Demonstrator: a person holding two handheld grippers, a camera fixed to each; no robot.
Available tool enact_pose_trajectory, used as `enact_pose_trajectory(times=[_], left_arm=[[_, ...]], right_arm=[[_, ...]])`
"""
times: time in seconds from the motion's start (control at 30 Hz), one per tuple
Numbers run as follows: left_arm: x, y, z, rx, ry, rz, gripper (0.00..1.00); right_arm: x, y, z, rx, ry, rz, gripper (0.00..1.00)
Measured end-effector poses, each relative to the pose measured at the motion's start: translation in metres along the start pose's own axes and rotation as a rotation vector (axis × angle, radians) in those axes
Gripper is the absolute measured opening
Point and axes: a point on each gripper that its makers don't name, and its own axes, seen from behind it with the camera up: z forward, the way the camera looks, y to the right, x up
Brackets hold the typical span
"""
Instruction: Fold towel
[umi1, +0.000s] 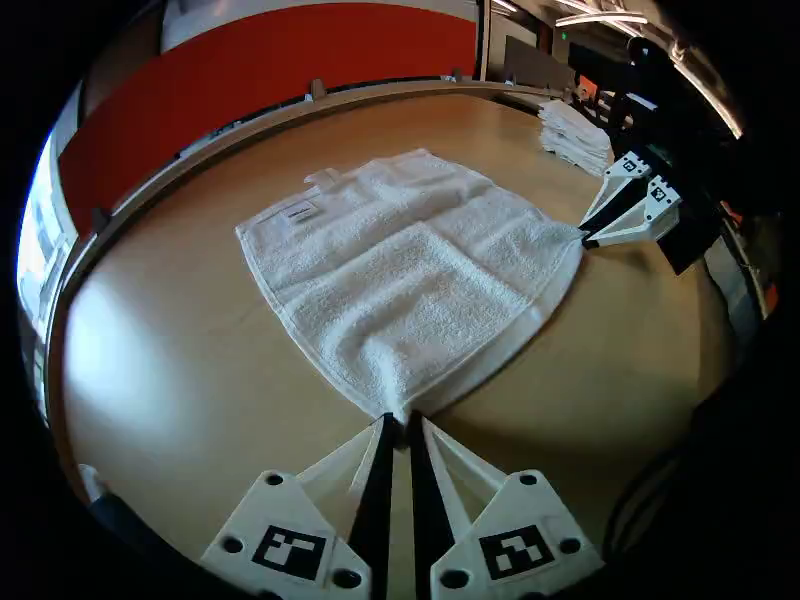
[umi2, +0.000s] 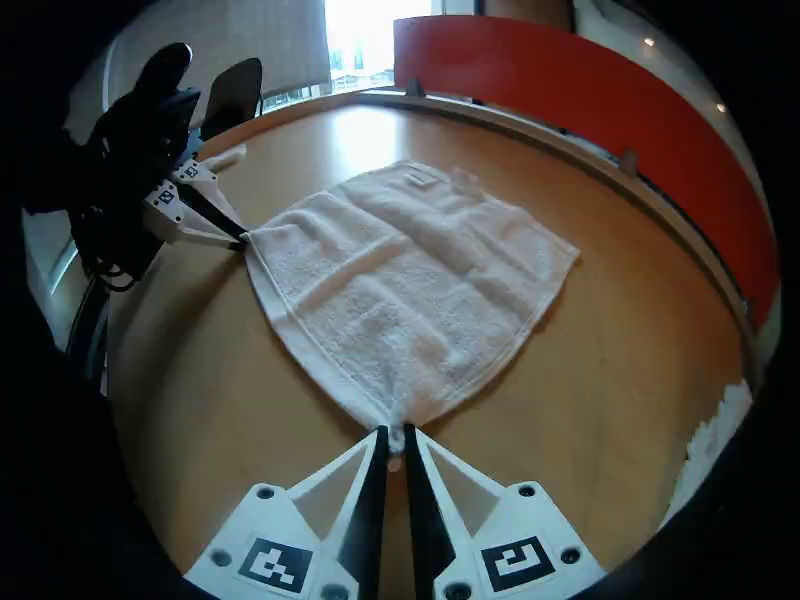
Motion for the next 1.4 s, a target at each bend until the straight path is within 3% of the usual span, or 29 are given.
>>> enact_pose_trajectory(times=[0.3,0.5,0.8,1.4], left_arm=[[0.009,0.001,-0.013,-0.009,0.0,-0.052,0.11],[0.023,-0.001,-0.031,-0.001,0.016,-0.066,0.11],[0.042,0.006,-0.061,-0.015,0.027,-0.095,0.11],[0.064,0.016,-0.099,-0.018,0.041,-0.101,0.11]], right_arm=[[0.014,0.005,-0.013,-0.012,0.037,0.0,0.11],[0.029,0.008,-0.03,-0.029,0.069,-0.003,0.12],[0.051,0.011,-0.059,-0.049,0.113,0.004,0.11],[0.073,0.006,-0.097,-0.076,0.153,-0.013,0.11]])
